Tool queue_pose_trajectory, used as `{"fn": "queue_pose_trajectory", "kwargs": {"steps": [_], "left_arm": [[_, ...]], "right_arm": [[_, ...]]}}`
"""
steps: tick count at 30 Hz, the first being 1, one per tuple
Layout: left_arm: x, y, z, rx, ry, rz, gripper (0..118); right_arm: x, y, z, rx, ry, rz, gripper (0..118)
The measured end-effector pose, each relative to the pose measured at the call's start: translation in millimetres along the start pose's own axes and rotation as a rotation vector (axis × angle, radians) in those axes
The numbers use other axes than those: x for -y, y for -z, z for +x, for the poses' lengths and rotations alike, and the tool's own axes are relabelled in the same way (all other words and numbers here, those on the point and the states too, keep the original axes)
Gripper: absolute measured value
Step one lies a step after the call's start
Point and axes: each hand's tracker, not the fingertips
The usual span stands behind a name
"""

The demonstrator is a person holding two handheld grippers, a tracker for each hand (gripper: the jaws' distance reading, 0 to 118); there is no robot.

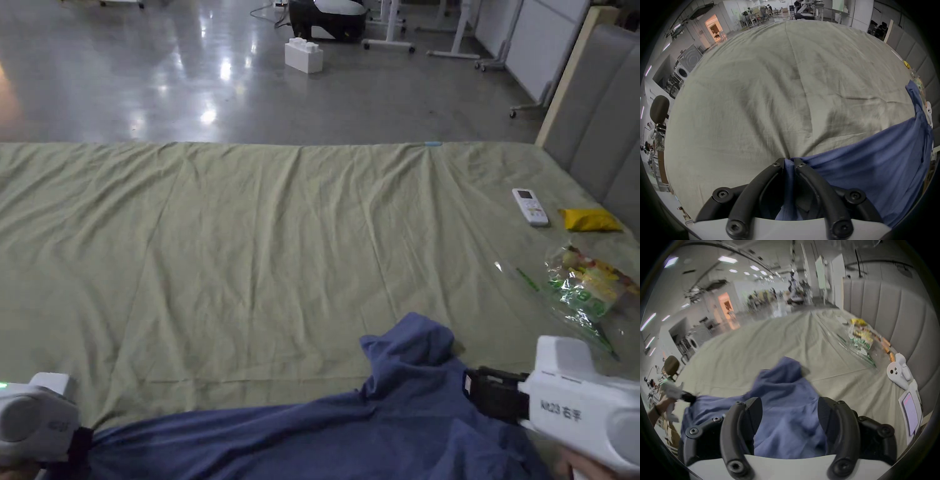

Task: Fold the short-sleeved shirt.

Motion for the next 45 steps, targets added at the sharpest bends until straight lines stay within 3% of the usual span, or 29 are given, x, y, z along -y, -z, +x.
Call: {"fn": "queue_pose_trajectory", "kwargs": {"steps": [2, 3, 4, 6, 7, 9, 10, 11, 14, 15, 17, 19, 24, 30, 34, 38, 39, 40, 41, 43, 45], "left_arm": [[1.6, 0.2, -3.3, 0.005, -0.019, 0.006, 11], [2.6, -0.2, -3.9, 0.008, -0.021, 0.01, 11], [3.1, -0.4, -4.0, 0.01, -0.023, 0.013, 11], [4.1, 1.1, -4.6, 0.009, -0.024, 0.022, 11], [4.6, 0.6, -5.0, 0.011, -0.025, 0.026, 11], [8.8, -4.7, 0.8, 0.008, -0.022, 0.035, 11], [10.8, -5.8, 2.5, -0.002, -0.015, 0.047, 11], [12.7, -7.1, 3.3, -0.005, -0.009, 0.056, 11], [9.4, -14.8, -12.7, 0.046, -0.037, 0.085, 11], [10.6, -25.8, -19.9, 0.072, -0.105, 0.099, 11], [28.4, -68.8, -34.0, 0.167, -0.236, 0.235, 11], [51.8, -110.5, -40.0, 0.255, -0.217, 0.349, 10], [124.9, -173.0, -43.9, 0.24, -0.158, 0.436, 10], [201.7, -158.9, -51.8, 0.21, -0.149, 0.315, 10], [223.6, -128.2, -44.7, 0.231, -0.136, 0.234, 10], [226.3, -118.3, -41.1, 0.213, -0.178, 0.254, 11], [225.5, -118.2, -41.4, 0.211, -0.18, 0.253, 14], [225.6, -118.7, -42.0, 0.21, -0.18, 0.254, 25], [226.7, -119.4, -43.7, 0.196, -0.178, 0.261, 40], [227.8, -130.3, -46.2, 0.146, -0.134, 0.319, 79], [230.4, -159.8, -46.3, 0.084, -0.125, 0.434, 81]], "right_arm": [[-24.9, 45.4, 18.5, 0.052, -0.025, -0.087, 73], [-26.1, 45.4, 1.9, 0.1, -0.057, -0.132, 73], [-31.3, 57.6, 1.3, 0.214, -0.123, -0.142, 74], [-34.9, 82.1, -2.3, 0.226, -0.179, -0.186, 74], [-33.5, 109.6, 13.3, 0.215, -0.203, -0.223, 72], [-31.4, 116.4, 7.3, 0.169, -0.257, -0.188, 51], [-31.5, 114.0, 4.0, 0.156, -0.272, -0.184, 21], [-29.1, 117.1, 3.2, 0.115, -0.265, -0.201, 1], [-30.5, 115.2, 4.8, 0.107, -0.29, -0.203, 1], [-24.1, 94.5, -16.8, 0.123, -0.293, -0.148, 1], [-19.9, 61.6, -24.7, 0.08, -0.263, -0.02, 1], [-14.0, 21.9, -18.7, 0.022, -0.211, 0.046, 1], [34.1, -77.0, 1.5, -0.008, -0.077, 0.175, 1], [124.1, -148.7, 8.5, 0.056, -0.018, 0.167, 1], [164.9, -141.6, 0.2, 0.083, -0.007, 0.039, 1], [177.6, -115.7, 17.8, 0.076, 0.035, 0.032, 1], [178.7, -111.2, 19.4, 0.074, 0.037, 0.031, 1], [178.5, -107.6, 19.8, 0.077, 0.037, 0.024, 8], [178.0, -104.3, 20.4, 0.085, 0.035, 0.004, 29], [178.6, -103.3, 22.2, 0.133, 0.017, -0.011, 82], [176.1, -114.1, 22.4, 0.16, 0.027, 0.044, 77]]}}
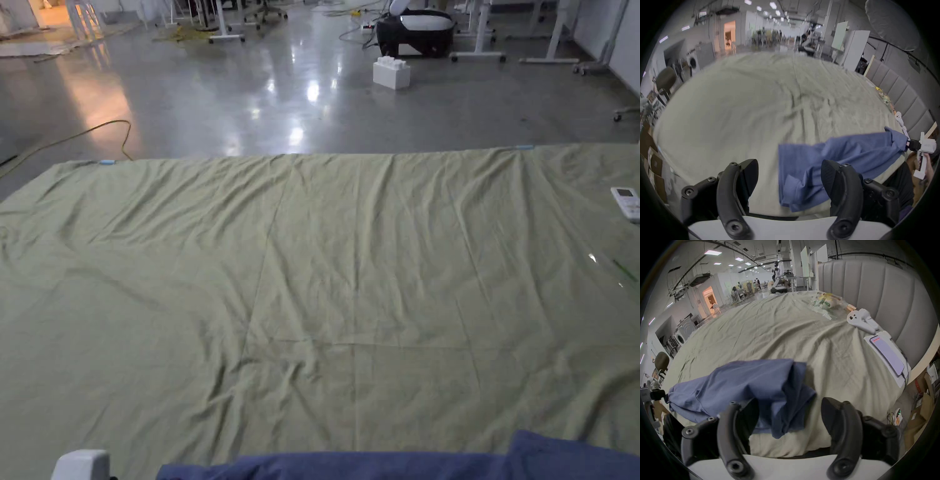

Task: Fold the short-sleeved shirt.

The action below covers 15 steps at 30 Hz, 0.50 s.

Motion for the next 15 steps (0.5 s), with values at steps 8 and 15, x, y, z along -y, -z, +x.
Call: {"fn": "queue_pose_trajectory", "kwargs": {"steps": [8, 15], "left_arm": [[-23.0, -141.5, 64.1, -0.05, 0.041, 0.591, 81], [-35.7, -187.8, 116.5, -0.032, 0.141, 0.72, 80]], "right_arm": [[-10.3, -97.7, -33.3, -0.167, 0.048, 0.454, 77], [-40.9, -151.8, -98.2, -0.232, -0.19, 0.711, 77]]}}
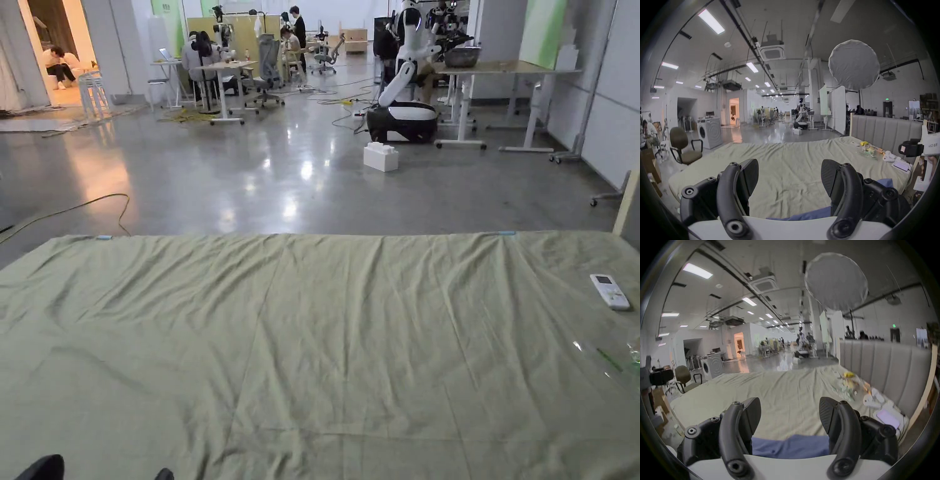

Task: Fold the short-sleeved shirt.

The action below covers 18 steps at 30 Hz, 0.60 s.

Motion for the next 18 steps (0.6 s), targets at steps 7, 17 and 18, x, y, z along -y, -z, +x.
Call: {"fn": "queue_pose_trajectory", "kwargs": {"steps": [7, 17, 18], "left_arm": [[-7.3, -6.1, 6.1, 0.09, 0.013, 0.006, 6], [-0.1, -2.7, -4.4, 0.089, -0.049, -0.043, 1], [-0.4, -2.6, -5.6, 0.09, -0.055, -0.042, 1]], "right_arm": [[-14.3, -1.4, -18.5, -0.104, 0.01, 0.032, 3], [-6.6, -1.4, -9.4, -0.086, 0.016, -0.024, 0], [-6.1, -1.2, -8.3, -0.083, 0.02, -0.023, 0]]}}
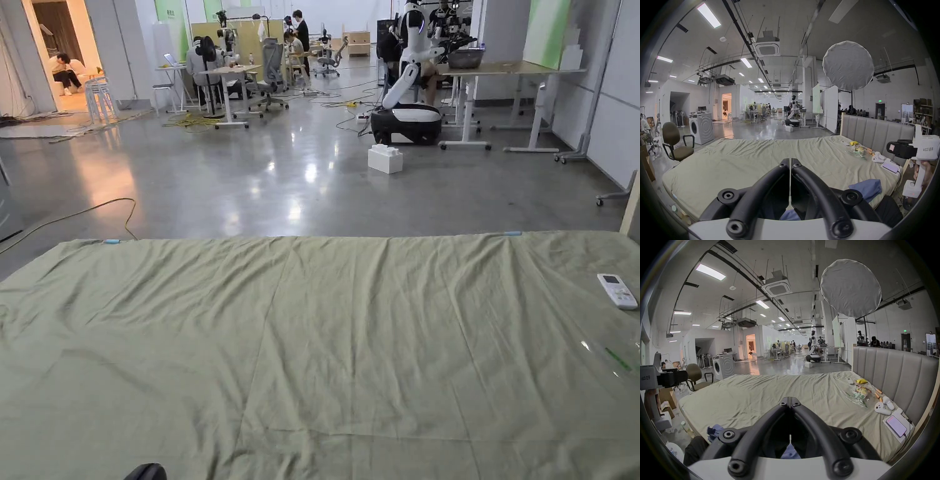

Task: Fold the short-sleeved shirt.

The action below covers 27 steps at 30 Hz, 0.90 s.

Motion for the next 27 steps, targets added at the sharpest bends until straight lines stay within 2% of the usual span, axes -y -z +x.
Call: {"fn": "queue_pose_trajectory", "kwargs": {"steps": [13, 14, 15, 17, 20, 21, 24, 25, 26, 27], "left_arm": [[2.2, 6.6, -3.2, 0.024, -0.008, -0.016, 1], [3.1, 7.9, -4.8, 0.023, -0.012, -0.02, 1], [4.5, 9.0, -7.5, 0.023, -0.019, -0.027, 1], [9.5, 14.8, -19.8, 0.05, -0.091, -0.056, 1], [33.4, 37.9, -57.9, 0.093, -0.352, -0.125, 2], [46.1, 47.4, -71.7, 0.077, -0.416, -0.159, 7], [91.9, 76.0, -115.8, 0.1, -0.593, -0.307, 49], [107.9, 83.9, -128.0, 0.122, -0.661, -0.338, 74], [127.1, 92.6, -140.6, 0.133, -0.729, -0.371, 92], [144.9, 100.1, -150.4, 0.132, -0.802, -0.409, 104]], "right_arm": [[4.2, 4.9, 4.2, 0.016, 0.028, -0.017, 0], [-0.1, 14.1, -43.8, 0.014, 0.034, -0.02, 0], [0.1, 14.9, -43.1, 0.016, 0.036, -0.022, 0], [0.6, 16.4, -42.7, 0.02, 0.038, -0.031, 0], [5.1, 17.9, -38.8, 0.018, 0.06, -0.055, 0], [7.4, 18.4, -37.8, 0.011, 0.071, -0.069, 0], [15.4, 18.5, -34.6, 0.02, 0.067, -0.131, 0], [18.2, 17.8, -33.5, 0.021, 0.067, -0.147, 0], [21.5, 17.1, -31.5, 0.022, 0.072, -0.164, 0], [24.1, 16.3, -29.6, 0.021, 0.085, -0.179, 0]]}}
